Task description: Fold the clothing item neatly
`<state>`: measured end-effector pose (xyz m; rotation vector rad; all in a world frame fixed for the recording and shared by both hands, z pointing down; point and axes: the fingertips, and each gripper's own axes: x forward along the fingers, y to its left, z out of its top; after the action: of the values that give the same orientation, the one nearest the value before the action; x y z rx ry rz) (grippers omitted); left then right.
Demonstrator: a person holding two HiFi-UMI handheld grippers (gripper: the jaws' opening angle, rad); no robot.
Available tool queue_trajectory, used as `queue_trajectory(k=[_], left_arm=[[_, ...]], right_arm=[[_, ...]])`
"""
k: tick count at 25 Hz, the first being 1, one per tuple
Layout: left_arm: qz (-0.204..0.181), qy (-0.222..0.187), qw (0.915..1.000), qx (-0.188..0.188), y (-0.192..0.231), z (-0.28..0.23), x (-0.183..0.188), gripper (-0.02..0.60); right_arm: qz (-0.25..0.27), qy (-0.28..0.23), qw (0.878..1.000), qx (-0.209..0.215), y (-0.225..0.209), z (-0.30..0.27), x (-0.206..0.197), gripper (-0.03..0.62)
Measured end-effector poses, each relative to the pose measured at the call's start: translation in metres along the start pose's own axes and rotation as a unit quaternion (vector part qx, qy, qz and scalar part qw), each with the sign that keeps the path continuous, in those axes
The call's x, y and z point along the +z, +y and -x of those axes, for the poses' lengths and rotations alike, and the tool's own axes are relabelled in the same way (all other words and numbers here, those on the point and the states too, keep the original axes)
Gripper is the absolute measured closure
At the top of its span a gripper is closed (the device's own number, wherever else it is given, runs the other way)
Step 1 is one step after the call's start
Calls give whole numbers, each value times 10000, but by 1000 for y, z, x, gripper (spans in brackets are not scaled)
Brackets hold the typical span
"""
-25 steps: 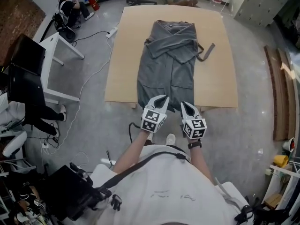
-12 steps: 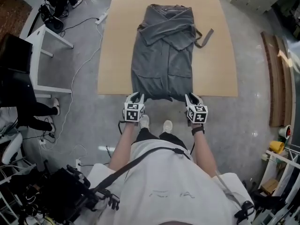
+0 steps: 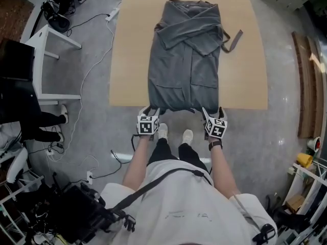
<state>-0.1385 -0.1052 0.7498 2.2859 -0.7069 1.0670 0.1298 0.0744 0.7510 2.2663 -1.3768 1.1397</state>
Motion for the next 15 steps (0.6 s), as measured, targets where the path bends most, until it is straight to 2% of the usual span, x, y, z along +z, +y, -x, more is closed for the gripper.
queue_trajectory(k=[3, 6, 12, 15], left_arm=[[-10, 32, 10000, -92, -3, -1, -1, 387], [-190, 111, 9996, -147, -10, -5, -3, 387], [-201, 75, 9994, 288, -8, -11, -4, 395], [-189, 125, 9994, 263, -14, -18, -8, 504]], right_arm=[[95, 88, 9998, -143, -1, -2, -2, 149], [392, 170, 9986, -308, 0, -5, -9, 151], [448, 336, 9972, -502, 5, -10, -12, 157], [437, 426, 9969, -487, 8, -11, -16, 186]])
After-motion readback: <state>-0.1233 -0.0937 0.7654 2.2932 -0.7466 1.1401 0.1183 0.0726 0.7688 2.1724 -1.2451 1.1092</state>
